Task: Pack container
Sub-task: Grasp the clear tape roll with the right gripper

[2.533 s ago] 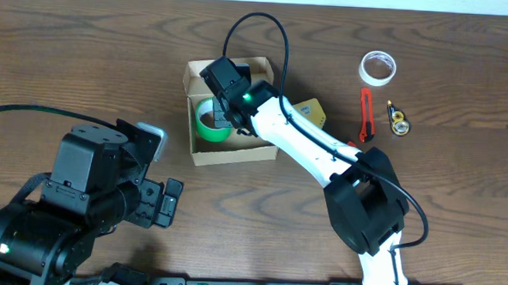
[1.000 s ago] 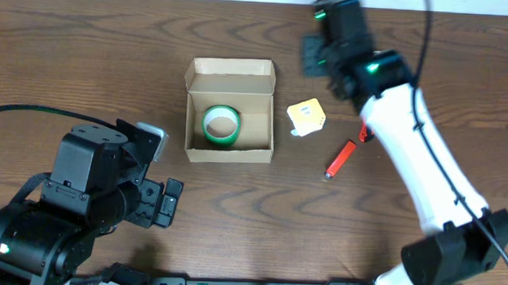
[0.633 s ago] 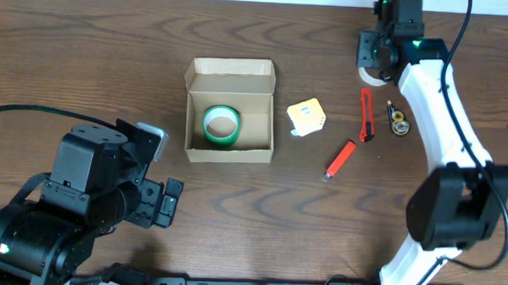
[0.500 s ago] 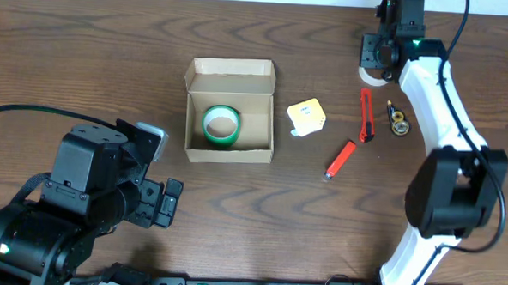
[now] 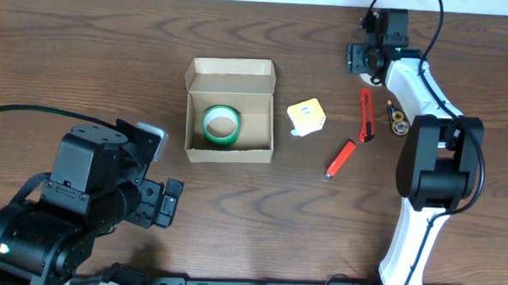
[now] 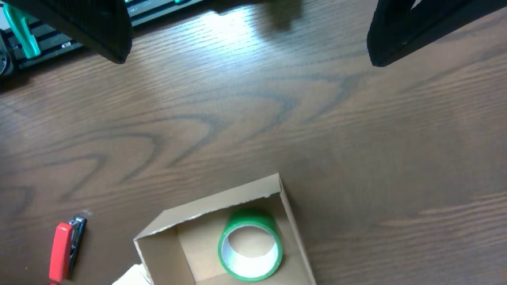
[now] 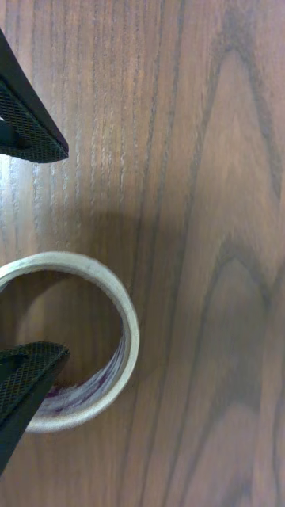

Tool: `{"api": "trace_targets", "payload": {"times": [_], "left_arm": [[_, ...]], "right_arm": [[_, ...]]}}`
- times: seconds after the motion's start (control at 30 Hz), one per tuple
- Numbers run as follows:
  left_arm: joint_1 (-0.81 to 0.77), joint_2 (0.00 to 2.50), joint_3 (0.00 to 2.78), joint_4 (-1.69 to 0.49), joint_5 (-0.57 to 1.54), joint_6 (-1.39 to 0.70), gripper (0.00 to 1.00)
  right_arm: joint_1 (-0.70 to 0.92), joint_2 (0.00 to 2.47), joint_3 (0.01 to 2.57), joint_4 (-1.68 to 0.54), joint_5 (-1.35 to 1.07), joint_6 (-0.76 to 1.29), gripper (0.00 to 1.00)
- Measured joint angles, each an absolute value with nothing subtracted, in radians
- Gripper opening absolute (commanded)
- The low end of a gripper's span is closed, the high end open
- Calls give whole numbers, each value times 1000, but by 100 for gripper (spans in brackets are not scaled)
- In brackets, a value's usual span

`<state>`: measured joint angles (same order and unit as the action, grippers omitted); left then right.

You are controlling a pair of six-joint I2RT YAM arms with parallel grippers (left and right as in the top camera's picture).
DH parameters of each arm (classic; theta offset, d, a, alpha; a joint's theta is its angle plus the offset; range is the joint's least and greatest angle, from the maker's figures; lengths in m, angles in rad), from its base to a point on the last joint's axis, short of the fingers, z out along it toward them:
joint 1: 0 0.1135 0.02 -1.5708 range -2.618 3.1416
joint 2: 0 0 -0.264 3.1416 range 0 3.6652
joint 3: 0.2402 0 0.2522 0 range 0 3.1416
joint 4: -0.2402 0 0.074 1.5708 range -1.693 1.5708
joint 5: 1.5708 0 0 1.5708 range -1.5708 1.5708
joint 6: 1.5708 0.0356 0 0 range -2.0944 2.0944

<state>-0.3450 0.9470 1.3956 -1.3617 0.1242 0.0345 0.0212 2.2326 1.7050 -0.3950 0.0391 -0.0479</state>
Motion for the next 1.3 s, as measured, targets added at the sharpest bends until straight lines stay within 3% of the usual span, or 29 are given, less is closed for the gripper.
{"api": "trace_targets", "payload": {"times": [0.5,0.9,1.13,1.3], "left_arm": [[-345,947,1396,-1362,125,35,95],[-345,947,1396,-1362,125,35,95],[-345,947,1396,-1362,125,35,95],[-345,947,1396,-1362,125,35,95]], "right_arm": [[-16,2308,1705,-380,-38,-56,70],[-16,2323,1705,-377,-53,-59,58],[-16,2330,1705,-376,-59,-57,30],[-16,2330,1705,-376,-57,-46,19]]}}
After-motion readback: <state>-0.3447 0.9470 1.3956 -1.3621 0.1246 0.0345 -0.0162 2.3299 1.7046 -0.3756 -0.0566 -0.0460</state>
